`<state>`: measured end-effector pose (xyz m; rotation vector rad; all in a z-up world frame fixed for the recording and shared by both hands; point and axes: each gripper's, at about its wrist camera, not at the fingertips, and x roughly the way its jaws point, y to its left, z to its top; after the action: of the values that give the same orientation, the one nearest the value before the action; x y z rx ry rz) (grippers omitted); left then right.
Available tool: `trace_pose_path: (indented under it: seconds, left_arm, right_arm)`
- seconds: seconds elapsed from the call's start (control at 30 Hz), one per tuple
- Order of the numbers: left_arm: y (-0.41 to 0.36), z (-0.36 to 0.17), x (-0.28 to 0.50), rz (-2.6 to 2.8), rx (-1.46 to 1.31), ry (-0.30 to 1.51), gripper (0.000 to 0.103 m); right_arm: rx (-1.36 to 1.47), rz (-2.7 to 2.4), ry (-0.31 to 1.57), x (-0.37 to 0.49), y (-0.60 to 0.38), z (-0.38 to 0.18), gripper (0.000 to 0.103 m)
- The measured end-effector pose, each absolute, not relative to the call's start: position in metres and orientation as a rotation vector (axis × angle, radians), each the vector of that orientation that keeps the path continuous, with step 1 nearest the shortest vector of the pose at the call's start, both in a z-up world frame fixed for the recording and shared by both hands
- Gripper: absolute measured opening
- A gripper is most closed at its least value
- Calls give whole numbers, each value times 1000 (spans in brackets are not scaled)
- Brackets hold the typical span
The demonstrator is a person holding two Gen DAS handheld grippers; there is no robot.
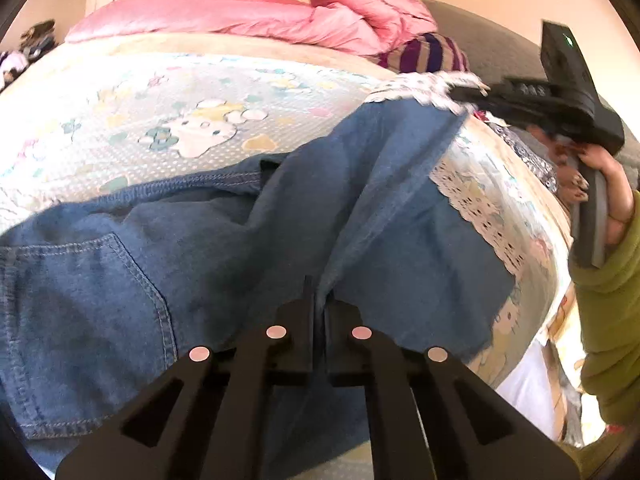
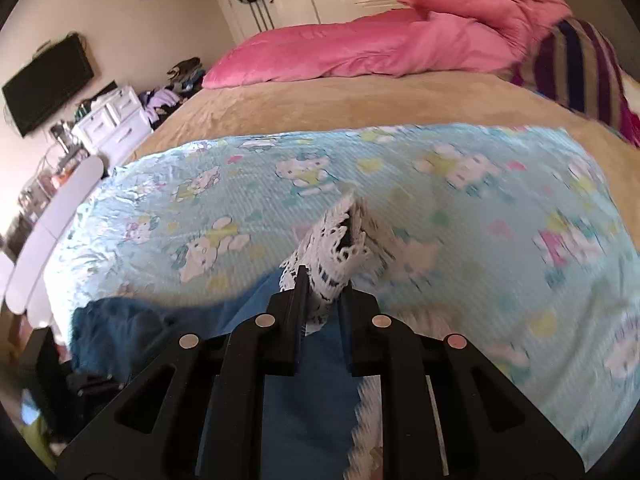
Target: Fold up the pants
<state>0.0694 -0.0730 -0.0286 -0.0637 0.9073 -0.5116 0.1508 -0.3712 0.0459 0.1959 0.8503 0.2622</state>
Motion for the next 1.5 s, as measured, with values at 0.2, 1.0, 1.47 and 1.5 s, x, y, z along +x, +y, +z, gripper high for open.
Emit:
trace_pose_path:
  seconds: [0.2, 1.0, 1.47, 1.5]
  left_arm:
    - [-64, -9, 47, -507, 12, 840, 2]
    - [-81, -38, 22, -507, 193, 991, 3]
    - [-83, -39, 20, -501, 196, 991, 3]
    - [-83, -39, 20, -500, 200, 989, 3]
  right_arm:
    - [253, 258, 872, 90, -396, 42, 9]
    - [313, 178, 1003, 13, -428, -15, 27]
    - [286, 294, 956, 40, -427, -51, 33]
    - [290, 317, 967, 43, -425, -52, 21]
